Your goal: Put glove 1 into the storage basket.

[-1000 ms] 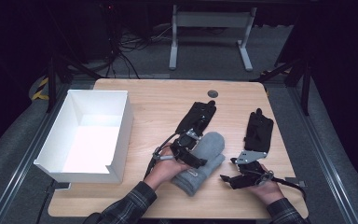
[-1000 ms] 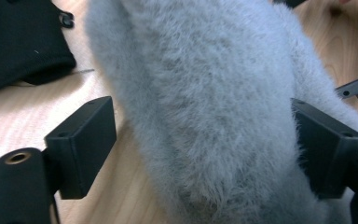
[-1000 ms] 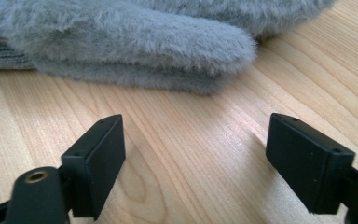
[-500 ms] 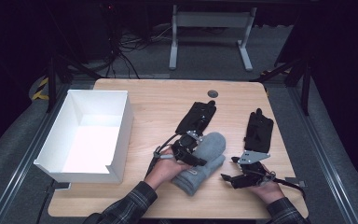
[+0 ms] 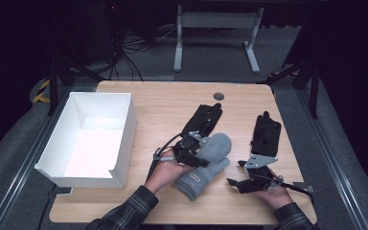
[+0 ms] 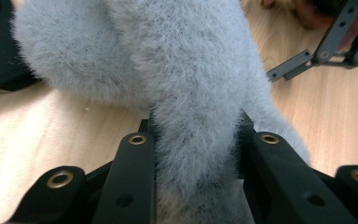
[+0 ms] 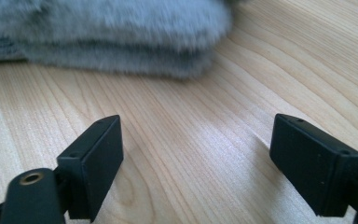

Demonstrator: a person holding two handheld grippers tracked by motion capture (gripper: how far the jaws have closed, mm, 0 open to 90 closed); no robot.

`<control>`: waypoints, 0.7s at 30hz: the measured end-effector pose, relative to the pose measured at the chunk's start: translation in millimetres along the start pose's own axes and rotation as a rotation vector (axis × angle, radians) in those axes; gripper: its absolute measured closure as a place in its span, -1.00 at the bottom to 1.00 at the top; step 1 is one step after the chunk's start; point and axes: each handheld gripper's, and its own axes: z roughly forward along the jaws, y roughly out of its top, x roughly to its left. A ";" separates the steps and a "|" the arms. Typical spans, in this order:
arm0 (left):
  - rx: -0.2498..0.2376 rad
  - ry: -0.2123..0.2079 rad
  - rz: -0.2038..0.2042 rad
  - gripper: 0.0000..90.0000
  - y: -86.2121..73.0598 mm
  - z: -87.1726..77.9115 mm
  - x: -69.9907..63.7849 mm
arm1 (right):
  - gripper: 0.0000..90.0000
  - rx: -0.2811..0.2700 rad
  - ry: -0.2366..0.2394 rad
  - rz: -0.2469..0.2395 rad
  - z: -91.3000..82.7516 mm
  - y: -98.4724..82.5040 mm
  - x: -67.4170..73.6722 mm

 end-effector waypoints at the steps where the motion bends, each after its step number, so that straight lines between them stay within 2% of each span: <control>1: -0.005 0.003 0.005 0.60 0.4 -2.5 0.0 | -0.63 -0.001 0.002 -0.001 0.2 0.0 0.0; 9: -0.060 0.044 0.004 0.60 7.3 -31.2 -4.6 | -0.63 0.000 0.002 -0.001 0.2 0.0 0.1; 18: -0.099 0.103 0.012 0.60 22.0 -64.1 -14.1 | -0.64 0.001 0.002 0.001 0.2 0.0 0.2; 20: -0.102 0.101 0.013 0.60 23.9 -67.5 -15.0 | -0.64 0.000 0.001 0.000 0.3 0.0 0.1; 21: -0.101 0.119 0.015 0.60 28.5 -75.9 -17.8 | -0.64 0.000 0.002 0.000 0.3 0.0 0.1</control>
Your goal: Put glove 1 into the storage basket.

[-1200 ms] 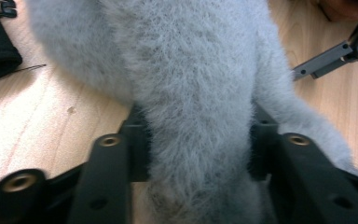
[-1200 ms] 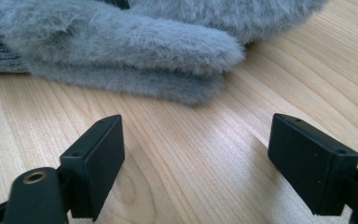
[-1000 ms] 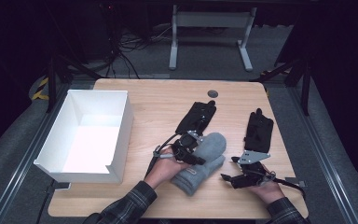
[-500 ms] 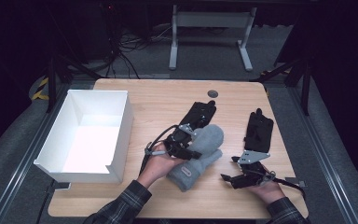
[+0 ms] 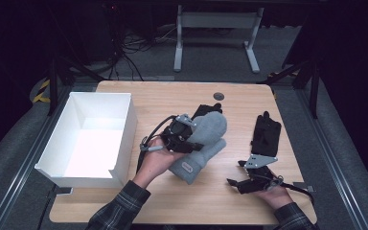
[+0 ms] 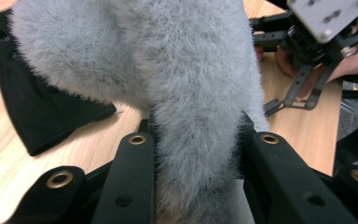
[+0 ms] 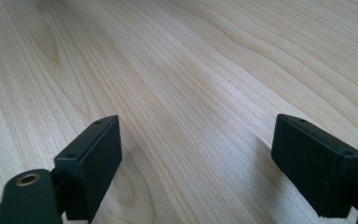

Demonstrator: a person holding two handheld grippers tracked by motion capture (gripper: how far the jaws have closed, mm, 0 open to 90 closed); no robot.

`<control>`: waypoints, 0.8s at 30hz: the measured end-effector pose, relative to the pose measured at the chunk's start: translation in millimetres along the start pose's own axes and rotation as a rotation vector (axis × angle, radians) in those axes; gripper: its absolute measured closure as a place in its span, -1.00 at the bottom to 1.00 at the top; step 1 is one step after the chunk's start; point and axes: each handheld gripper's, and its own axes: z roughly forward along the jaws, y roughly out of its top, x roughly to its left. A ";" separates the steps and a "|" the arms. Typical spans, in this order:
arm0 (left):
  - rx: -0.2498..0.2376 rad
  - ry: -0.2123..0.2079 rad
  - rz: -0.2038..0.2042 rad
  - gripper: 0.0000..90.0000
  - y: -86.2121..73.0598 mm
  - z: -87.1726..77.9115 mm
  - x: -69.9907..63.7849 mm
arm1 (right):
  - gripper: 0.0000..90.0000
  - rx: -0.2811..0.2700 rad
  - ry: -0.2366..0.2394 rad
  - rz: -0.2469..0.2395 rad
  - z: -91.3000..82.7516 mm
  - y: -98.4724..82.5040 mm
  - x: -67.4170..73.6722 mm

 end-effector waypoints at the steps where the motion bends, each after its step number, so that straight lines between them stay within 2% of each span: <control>1: -0.001 0.007 0.000 0.60 1.8 -2.7 -0.9 | -0.64 0.000 0.000 0.000 0.0 0.0 0.0; 5: -0.003 0.035 0.004 0.60 9.6 -13.8 -3.5 | -0.64 0.000 0.000 0.000 0.2 0.1 0.0; 6: -0.001 0.046 0.007 0.60 14.9 -22.4 -4.0 | -0.64 0.000 0.000 0.001 0.2 0.2 0.0; 19: -0.010 0.111 0.018 0.60 31.9 -64.1 -3.6 | -0.64 0.000 -0.001 0.004 0.6 0.5 -0.2; 22: -0.022 0.119 0.011 0.60 32.4 -71.9 -2.0 | -0.64 0.000 -0.002 0.004 0.7 0.5 -0.2; 23: -0.038 0.117 0.001 0.60 31.9 -82.8 1.8 | -0.64 0.001 -0.002 0.004 0.6 0.6 -0.3; 24: -0.048 0.118 -0.004 0.60 31.2 -86.8 3.5 | -0.64 0.000 -0.002 0.004 0.7 0.6 -0.4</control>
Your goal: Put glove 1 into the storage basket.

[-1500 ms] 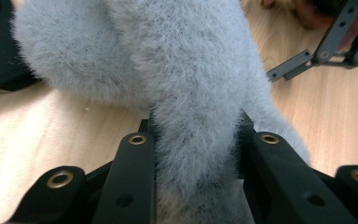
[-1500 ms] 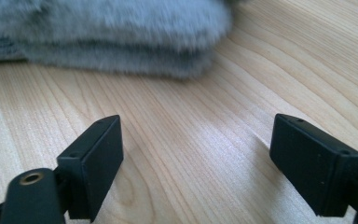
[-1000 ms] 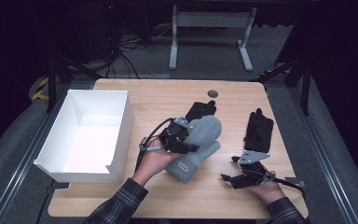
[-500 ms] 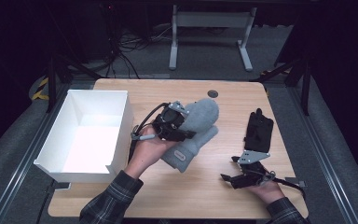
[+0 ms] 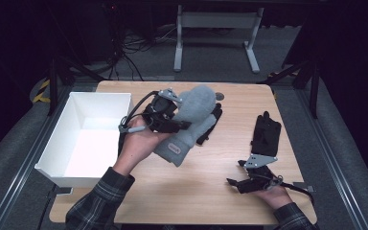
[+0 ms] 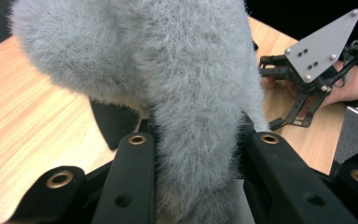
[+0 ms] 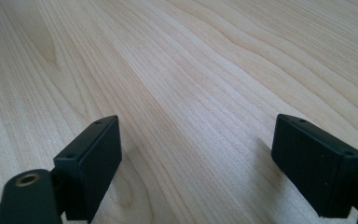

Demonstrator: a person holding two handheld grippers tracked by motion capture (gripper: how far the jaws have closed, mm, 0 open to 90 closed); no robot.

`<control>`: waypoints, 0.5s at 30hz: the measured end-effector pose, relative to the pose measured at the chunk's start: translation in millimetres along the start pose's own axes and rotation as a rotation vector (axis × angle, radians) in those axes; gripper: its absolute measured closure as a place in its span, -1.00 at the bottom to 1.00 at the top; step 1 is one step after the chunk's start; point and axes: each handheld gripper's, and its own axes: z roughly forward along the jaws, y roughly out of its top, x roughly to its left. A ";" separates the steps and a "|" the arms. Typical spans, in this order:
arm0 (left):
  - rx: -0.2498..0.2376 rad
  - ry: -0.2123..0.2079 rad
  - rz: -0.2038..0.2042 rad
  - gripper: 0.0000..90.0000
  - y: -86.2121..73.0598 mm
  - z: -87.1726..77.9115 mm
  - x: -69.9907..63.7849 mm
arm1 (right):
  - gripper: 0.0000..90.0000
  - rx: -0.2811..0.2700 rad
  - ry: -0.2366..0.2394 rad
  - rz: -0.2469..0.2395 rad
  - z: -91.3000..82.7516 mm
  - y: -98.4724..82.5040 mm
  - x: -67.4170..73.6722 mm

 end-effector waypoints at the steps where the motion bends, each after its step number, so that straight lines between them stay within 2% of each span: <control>1: 0.001 -0.003 -0.005 0.60 -0.3 -4.4 2.2 | -0.64 0.000 0.000 0.000 0.0 0.0 0.0; 4: -0.015 0.011 -0.016 0.60 -1.8 -17.7 8.0 | -0.64 0.000 -0.002 -0.001 0.2 0.1 -0.2; 5: -0.015 0.011 -0.016 0.60 -1.8 -17.7 8.0 | -0.64 0.000 -0.002 -0.001 0.2 0.1 -0.2; 12: -0.037 0.055 -0.052 0.60 -10.6 -53.0 26.6 | -0.64 0.000 -0.005 0.001 0.7 0.7 -0.5; 15: -0.045 0.061 -0.063 0.60 -14.5 -60.0 30.9 | -0.64 0.001 -0.006 0.002 0.9 0.9 -0.6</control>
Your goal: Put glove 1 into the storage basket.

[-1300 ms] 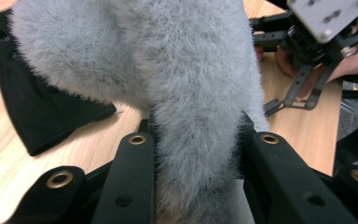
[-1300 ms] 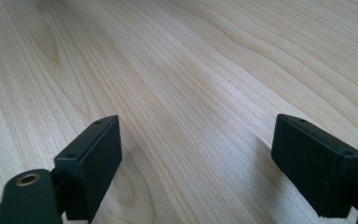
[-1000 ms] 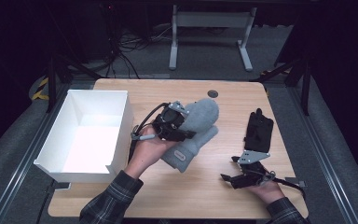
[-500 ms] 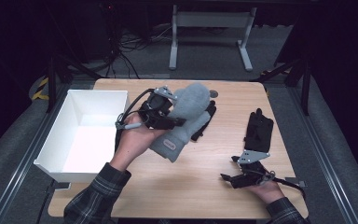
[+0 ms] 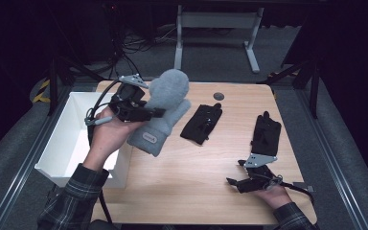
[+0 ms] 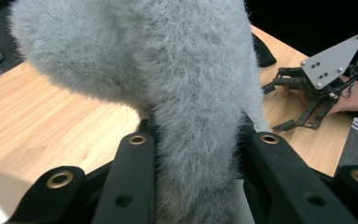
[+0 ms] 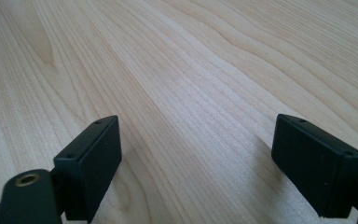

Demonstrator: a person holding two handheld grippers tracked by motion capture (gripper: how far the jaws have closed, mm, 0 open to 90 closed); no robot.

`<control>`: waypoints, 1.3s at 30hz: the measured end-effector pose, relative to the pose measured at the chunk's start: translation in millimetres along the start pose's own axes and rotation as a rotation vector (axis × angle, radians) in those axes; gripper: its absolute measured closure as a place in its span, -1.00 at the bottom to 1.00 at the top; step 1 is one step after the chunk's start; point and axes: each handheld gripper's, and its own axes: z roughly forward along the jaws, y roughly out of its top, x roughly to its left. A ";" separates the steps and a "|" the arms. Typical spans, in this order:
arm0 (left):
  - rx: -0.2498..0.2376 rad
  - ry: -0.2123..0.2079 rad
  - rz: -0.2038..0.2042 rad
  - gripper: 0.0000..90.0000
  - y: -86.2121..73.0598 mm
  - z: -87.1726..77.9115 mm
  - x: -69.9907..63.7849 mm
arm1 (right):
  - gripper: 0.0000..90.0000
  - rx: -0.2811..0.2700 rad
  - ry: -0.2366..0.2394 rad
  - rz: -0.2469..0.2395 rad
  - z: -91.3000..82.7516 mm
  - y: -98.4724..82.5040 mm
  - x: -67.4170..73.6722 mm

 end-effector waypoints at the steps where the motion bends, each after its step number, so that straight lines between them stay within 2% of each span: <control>1: -0.007 0.010 -0.012 0.60 -2.9 -6.7 4.5 | -0.64 0.000 -0.001 0.001 0.1 0.1 -0.1; 7: -0.029 0.030 -0.030 0.60 -9.8 -24.7 12.7 | -0.64 -0.001 -0.001 0.003 0.3 0.2 -0.1; 12: -0.042 0.067 -0.053 0.60 -22.2 -44.6 20.9 | -0.65 0.001 0.000 0.000 0.2 0.1 -0.2; 13: -0.042 0.067 -0.053 0.60 -22.2 -44.6 20.9 | -0.65 0.001 0.000 0.000 0.2 0.1 -0.2; 17: -0.050 0.102 -0.080 0.60 -36.2 -59.4 29.6 | -0.66 0.002 0.002 -0.002 0.2 0.1 -0.4; 18: -0.059 0.114 -0.099 0.60 -42.9 -67.2 34.9 | -0.66 0.002 0.003 -0.003 0.2 0.1 -0.6; 20: -0.062 0.119 -0.103 0.60 -46.1 -71.1 38.0 | -0.67 0.002 0.004 -0.004 0.3 0.1 -0.6; 27: -0.081 0.158 -0.155 0.60 -73.5 -94.8 59.0 | -0.68 0.003 0.009 -0.006 0.8 0.5 -1.1; 31: -0.070 0.164 -0.197 0.60 -91.8 -96.8 71.9 | -0.69 0.004 0.009 -0.007 0.9 0.6 -1.1; 35: -0.053 0.157 -0.221 0.60 -104.3 -90.6 79.2 | -0.69 0.006 0.010 -0.009 0.9 0.7 -1.3; 39: -0.022 0.161 -0.256 0.60 -120.5 -76.3 89.5 | -0.70 0.006 0.011 -0.010 1.1 0.8 -1.4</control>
